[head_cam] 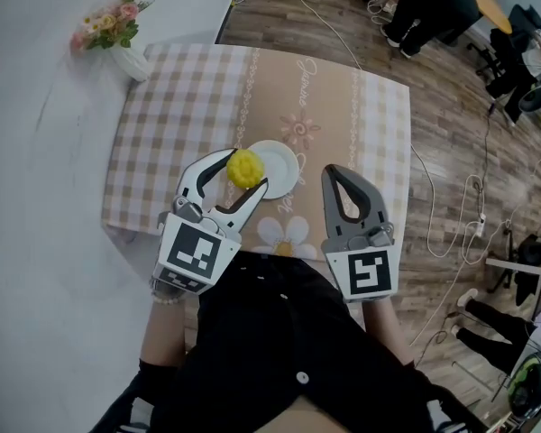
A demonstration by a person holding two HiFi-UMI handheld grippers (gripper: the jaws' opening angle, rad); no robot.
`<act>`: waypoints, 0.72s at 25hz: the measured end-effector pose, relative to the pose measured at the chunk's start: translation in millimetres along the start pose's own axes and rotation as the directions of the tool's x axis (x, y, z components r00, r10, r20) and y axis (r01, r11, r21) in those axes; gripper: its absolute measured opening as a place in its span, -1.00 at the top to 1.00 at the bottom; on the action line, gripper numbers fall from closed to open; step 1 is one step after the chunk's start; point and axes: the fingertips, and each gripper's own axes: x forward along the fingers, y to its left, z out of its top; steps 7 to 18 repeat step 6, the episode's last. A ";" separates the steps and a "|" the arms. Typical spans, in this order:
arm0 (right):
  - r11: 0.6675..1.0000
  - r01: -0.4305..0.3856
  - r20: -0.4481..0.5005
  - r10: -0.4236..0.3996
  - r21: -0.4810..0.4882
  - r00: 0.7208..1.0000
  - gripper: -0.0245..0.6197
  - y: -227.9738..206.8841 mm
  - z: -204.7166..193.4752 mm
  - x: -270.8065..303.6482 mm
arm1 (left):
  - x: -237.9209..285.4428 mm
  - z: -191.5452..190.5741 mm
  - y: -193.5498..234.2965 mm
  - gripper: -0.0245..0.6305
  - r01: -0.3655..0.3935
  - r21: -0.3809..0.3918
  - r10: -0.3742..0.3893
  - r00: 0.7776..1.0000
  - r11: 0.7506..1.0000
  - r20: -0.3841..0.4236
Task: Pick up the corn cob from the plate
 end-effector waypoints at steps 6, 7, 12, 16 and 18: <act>1.000 0.012 -0.003 -0.012 -0.014 1.000 0.80 -8.6 0.2 7.0 | 4.8 -1.6 11.6 0.15 -0.022 0.010 0.022 1.000 1.000 0.007; 1.000 0.012 -0.003 -0.012 -0.014 1.000 0.80 -8.6 0.2 7.0 | 4.8 -1.6 11.6 0.15 -0.022 0.010 0.022 1.000 1.000 0.007; 1.000 0.012 -0.003 -0.012 -0.014 1.000 0.80 -8.6 0.2 7.0 | 4.8 -1.6 11.6 0.15 -0.022 0.010 0.022 1.000 1.000 0.007; 1.000 0.012 -0.003 -0.012 -0.014 1.000 0.80 -8.6 0.2 7.0 | 4.8 -1.6 11.6 0.15 -0.022 0.010 0.022 1.000 1.000 0.007; 1.000 0.012 -0.003 -0.012 -0.014 1.000 0.80 -8.6 0.2 7.0 | 4.8 -1.6 11.6 0.15 -0.022 0.010 0.022 1.000 1.000 0.007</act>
